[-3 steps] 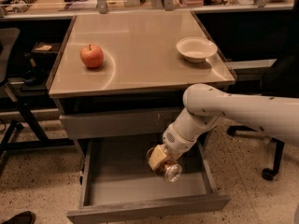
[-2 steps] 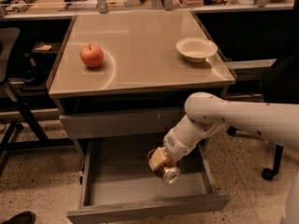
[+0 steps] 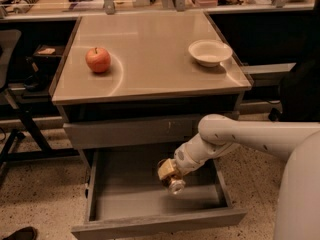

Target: Place orange can into middle drawer

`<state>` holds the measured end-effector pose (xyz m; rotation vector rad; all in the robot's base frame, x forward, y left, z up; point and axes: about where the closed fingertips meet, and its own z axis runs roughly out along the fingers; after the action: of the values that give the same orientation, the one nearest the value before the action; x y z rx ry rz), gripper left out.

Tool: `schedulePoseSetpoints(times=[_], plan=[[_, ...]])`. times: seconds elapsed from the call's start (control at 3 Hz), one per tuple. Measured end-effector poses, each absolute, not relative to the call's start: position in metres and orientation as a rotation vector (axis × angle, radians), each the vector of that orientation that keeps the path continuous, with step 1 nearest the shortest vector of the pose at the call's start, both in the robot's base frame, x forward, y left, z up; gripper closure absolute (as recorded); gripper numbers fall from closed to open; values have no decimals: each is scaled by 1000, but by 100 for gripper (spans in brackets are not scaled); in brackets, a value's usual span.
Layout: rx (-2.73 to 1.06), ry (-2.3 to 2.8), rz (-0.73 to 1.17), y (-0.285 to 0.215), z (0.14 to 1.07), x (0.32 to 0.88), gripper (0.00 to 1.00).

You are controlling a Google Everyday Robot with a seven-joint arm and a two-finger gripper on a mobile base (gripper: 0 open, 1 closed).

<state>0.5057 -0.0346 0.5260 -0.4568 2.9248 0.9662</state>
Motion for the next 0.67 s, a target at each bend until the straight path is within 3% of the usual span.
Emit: schedulePoseSetpoints(times=[0.67], plan=[[-426, 2925, 974, -30, 515, 501, 100]])
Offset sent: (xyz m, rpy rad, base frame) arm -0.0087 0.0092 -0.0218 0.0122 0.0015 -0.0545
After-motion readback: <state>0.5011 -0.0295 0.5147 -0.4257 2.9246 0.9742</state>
